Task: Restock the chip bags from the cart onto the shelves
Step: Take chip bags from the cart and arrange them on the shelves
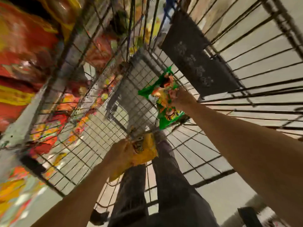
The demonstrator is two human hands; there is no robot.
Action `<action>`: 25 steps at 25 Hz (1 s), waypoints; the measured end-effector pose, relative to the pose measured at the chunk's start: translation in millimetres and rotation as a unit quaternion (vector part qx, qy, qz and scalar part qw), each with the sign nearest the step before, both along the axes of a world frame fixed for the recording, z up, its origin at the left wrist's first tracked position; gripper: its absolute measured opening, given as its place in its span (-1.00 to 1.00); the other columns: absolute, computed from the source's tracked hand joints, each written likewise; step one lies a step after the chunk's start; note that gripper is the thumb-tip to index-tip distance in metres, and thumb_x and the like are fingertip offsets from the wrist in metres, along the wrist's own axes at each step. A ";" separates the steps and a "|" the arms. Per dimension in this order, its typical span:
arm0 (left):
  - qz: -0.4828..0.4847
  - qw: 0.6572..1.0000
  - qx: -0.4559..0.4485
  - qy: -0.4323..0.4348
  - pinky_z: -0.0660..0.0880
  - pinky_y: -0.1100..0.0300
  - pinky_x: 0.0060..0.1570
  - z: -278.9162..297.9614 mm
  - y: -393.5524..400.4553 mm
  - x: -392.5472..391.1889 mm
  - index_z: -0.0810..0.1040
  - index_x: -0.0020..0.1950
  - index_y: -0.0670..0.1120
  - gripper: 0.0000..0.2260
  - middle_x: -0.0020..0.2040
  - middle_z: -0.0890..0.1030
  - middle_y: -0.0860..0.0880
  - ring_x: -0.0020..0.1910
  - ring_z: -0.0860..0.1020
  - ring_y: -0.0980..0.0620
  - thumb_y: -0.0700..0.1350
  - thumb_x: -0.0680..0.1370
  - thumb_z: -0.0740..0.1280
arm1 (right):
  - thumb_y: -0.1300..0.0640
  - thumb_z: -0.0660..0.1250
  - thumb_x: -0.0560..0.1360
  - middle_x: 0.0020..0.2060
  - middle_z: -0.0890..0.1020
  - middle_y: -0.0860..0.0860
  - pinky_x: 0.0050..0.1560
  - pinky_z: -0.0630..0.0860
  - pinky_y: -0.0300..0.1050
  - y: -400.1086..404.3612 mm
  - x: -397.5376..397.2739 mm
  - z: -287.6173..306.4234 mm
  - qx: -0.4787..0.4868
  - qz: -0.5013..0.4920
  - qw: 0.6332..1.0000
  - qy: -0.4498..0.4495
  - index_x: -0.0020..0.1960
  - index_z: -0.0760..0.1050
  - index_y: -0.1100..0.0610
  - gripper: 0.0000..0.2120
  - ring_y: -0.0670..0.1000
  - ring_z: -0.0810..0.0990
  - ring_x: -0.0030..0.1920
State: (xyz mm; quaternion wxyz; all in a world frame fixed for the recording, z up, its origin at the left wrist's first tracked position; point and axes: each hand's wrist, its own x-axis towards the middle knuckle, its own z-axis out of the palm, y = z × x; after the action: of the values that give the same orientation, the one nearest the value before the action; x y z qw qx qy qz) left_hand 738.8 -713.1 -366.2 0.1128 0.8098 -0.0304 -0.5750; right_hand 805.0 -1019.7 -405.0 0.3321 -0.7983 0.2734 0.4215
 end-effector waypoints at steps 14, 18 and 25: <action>0.072 0.972 0.043 -0.218 0.52 0.12 -0.21 9.3 30.8 10.6 0.64 0.13 0.06 -0.61 -0.10 0.64 0.05 -0.17 0.61 0.02 0.29 0.57 0.21 | 0.17 0.53 0.47 -0.18 0.65 -0.10 -0.28 0.45 -0.28 2.7 -2.1 -25.3 0.148 -0.123 0.981 -0.028 0.34 0.53 0.21 -0.53 -0.15 0.63 -0.22; 0.162 0.926 0.056 -0.337 0.48 0.10 -0.21 6.9 38.8 5.6 0.63 0.04 0.08 -0.70 -0.10 0.63 0.02 -0.11 0.60 -0.08 0.24 0.60 0.23 | 0.15 0.54 0.47 -0.20 0.66 0.03 -0.30 0.48 -0.33 3.6 6.5 -23.3 0.113 -0.075 0.989 -0.060 0.06 0.64 0.21 -0.78 -0.08 0.60 -0.26; 0.197 0.947 -0.069 -0.242 0.44 0.13 0.11 -30.4 -13.5 -2.2 0.47 0.38 -0.05 -0.46 0.28 0.55 -0.08 0.25 0.53 -0.11 0.16 0.60 -0.07 | -0.28 0.55 0.34 0.16 0.67 0.05 0.19 0.49 -0.08 26.8 -2.5 -42.0 0.164 0.026 0.986 0.008 0.26 0.57 0.15 -0.32 0.12 0.62 0.18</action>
State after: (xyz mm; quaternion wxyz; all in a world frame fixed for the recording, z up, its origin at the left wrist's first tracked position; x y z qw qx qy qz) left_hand 736.6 -726.6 -396.5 0.2686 0.9048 0.0640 -0.3241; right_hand 802.5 -992.9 -447.0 0.4454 -0.7365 0.1818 0.4755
